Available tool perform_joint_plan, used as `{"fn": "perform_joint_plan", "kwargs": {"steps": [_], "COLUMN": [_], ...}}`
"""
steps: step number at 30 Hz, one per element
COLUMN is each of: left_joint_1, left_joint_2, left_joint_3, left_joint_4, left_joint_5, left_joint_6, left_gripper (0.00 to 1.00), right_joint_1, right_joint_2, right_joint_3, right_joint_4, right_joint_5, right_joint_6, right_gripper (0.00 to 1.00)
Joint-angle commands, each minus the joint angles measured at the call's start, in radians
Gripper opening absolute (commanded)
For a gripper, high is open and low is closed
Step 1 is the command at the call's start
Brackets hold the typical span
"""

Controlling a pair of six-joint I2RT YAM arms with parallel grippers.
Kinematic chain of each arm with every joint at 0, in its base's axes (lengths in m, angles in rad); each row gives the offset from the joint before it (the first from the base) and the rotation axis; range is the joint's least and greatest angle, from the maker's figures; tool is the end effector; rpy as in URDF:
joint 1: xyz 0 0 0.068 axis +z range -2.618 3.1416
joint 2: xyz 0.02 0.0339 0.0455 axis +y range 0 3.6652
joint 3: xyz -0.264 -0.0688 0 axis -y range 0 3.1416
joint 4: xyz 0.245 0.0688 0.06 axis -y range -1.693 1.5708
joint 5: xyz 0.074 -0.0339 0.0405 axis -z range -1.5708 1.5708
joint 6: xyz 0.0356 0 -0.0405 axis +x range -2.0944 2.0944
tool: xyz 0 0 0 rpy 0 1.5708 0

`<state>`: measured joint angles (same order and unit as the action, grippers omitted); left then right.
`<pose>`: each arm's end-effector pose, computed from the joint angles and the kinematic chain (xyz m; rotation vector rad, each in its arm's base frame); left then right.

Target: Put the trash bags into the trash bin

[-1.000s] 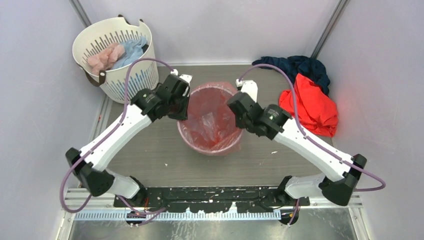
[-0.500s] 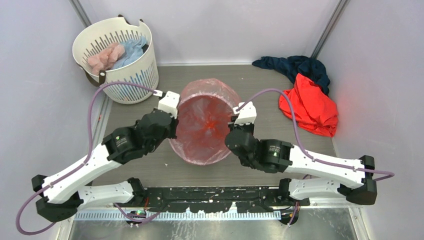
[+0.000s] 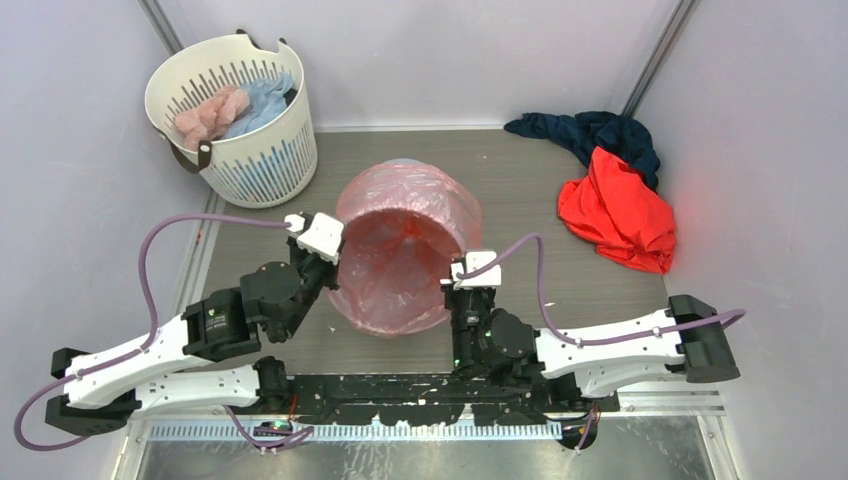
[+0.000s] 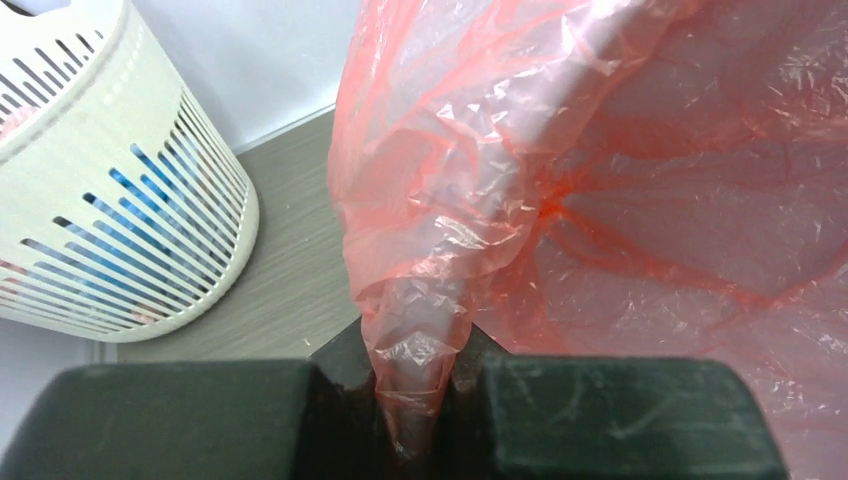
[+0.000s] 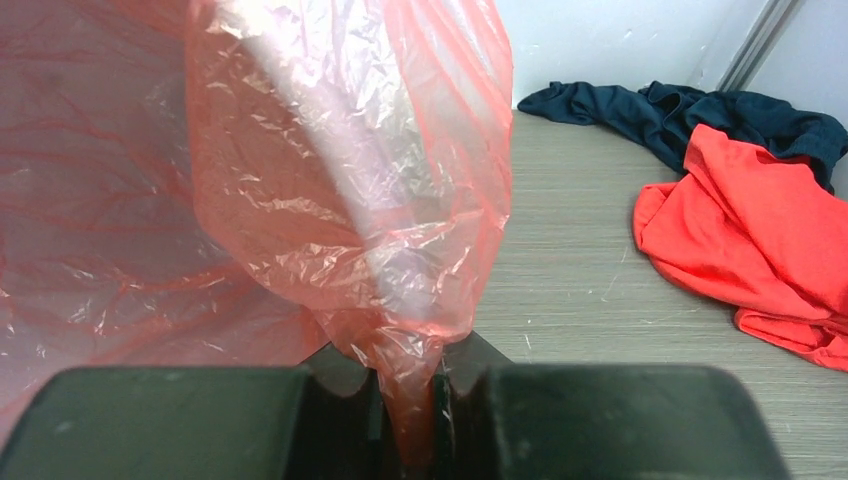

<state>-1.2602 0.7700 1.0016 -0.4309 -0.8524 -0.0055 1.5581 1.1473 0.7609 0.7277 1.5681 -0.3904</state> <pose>0.0716 -0.1353 0.3926 0.4575 1.6425 -0.1883 0.0385 0.2304 0.3422 -0.0306 1.5698 -0.0466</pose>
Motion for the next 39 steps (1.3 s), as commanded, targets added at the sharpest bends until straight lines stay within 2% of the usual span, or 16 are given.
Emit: {"fn": "perform_joint_plan", "kwargs": {"steps": [1,6,13,16,18,20,21,23,24,26,31,39], "left_joint_1": [-0.080,-0.080,-0.079,-0.076,-0.061,-0.029,-0.003,0.037,0.051,0.076,0.203,0.413], "left_joint_2": [-0.009,0.035,0.257,0.312,0.341,0.384,0.407,0.442,0.457,0.483,0.567,0.642], "left_joint_3": [-0.008,0.033,0.323,0.406,0.452,0.505,0.547,0.594,0.615,0.660,0.776,0.826], "left_joint_4": [0.292,0.249,-0.098,-0.171,-0.216,-0.277,-0.314,-0.359,-0.377,-0.409,-0.526,-0.590], "left_joint_5": [0.230,0.208,0.169,0.177,0.194,0.236,0.272,0.332,0.349,0.390,0.552,0.823], "left_joint_6": [0.067,0.049,-0.115,-0.172,-0.203,-0.241,-0.271,-0.300,-0.312,-0.336,-0.404,-0.467], "left_gripper": [0.00,0.00,0.00,0.00,0.00,0.00,0.00,0.00,0.00,0.00,0.00,0.00], "right_joint_1": [0.010,0.010,0.011,0.011,0.011,0.011,0.010,-0.011,-0.054,-0.113,-0.228,-0.444], "right_joint_2": [0.075,0.086,0.053,-0.010,-0.067,-0.128,-0.158,-0.178,-0.169,-0.156,-0.112,-0.019], "right_joint_3": [-0.031,-0.009,0.041,0.064,0.093,0.159,0.219,0.434,0.507,0.564,0.663,0.771], "right_joint_4": [0.493,0.492,0.392,0.281,0.108,-0.224,-0.479,-1.275,-1.450,-1.545,-1.629,-1.697], "right_joint_5": [-0.058,-0.063,0.019,0.067,0.095,0.103,0.088,-0.052,-0.103,-0.160,-0.309,-0.654], "right_joint_6": [-0.416,-0.432,-0.417,-0.365,-0.273,-0.061,0.119,0.730,0.911,0.933,0.918,0.913], "right_gripper": [0.01,0.01,0.01,0.01,0.01,0.01,0.01,0.01,0.01,0.01,0.01,0.01]}}
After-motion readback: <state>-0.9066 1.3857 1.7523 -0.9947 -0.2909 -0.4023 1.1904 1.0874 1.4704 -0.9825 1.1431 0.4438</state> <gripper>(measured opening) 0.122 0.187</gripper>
